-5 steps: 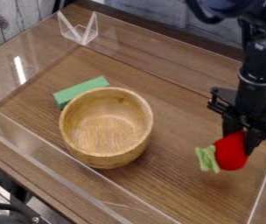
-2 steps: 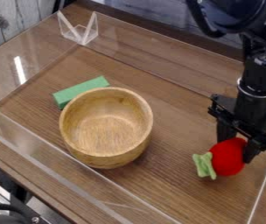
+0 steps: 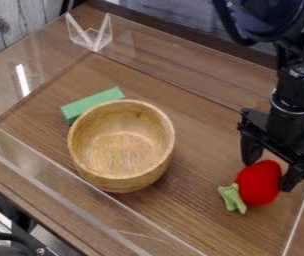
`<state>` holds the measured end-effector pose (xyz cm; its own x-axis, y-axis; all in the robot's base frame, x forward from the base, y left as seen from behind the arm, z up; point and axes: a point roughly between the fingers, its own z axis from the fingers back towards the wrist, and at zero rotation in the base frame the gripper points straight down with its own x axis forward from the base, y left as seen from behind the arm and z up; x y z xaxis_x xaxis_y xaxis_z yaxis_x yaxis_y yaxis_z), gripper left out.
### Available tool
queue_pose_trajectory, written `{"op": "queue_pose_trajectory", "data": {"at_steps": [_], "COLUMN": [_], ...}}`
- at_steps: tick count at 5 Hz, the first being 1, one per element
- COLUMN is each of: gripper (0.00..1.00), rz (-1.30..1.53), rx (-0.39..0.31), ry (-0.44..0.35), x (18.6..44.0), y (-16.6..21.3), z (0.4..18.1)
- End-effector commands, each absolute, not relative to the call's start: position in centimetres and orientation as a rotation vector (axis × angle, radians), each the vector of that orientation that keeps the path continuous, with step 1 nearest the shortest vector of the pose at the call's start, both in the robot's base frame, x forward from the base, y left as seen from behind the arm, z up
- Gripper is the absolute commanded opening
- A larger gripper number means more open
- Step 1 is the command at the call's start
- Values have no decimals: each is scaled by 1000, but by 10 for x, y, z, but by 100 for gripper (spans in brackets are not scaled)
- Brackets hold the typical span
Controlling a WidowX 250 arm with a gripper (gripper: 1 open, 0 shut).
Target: Move the red fruit to the right
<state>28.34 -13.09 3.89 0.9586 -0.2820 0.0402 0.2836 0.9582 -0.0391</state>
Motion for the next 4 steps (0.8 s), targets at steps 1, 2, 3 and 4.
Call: {"op": "queue_pose_trajectory", "data": {"at_steps": [1,2,3,4], "gripper": [100,100,100,100], "rz": [-296,-301,-281,-260], "rx": [-47,-44,-54,-64], "ry": [-69,-64,-87,-123], "x": [288,287,286,286], "y": [-133,-133,-129,-125], "z": [46,45,59,77]}}
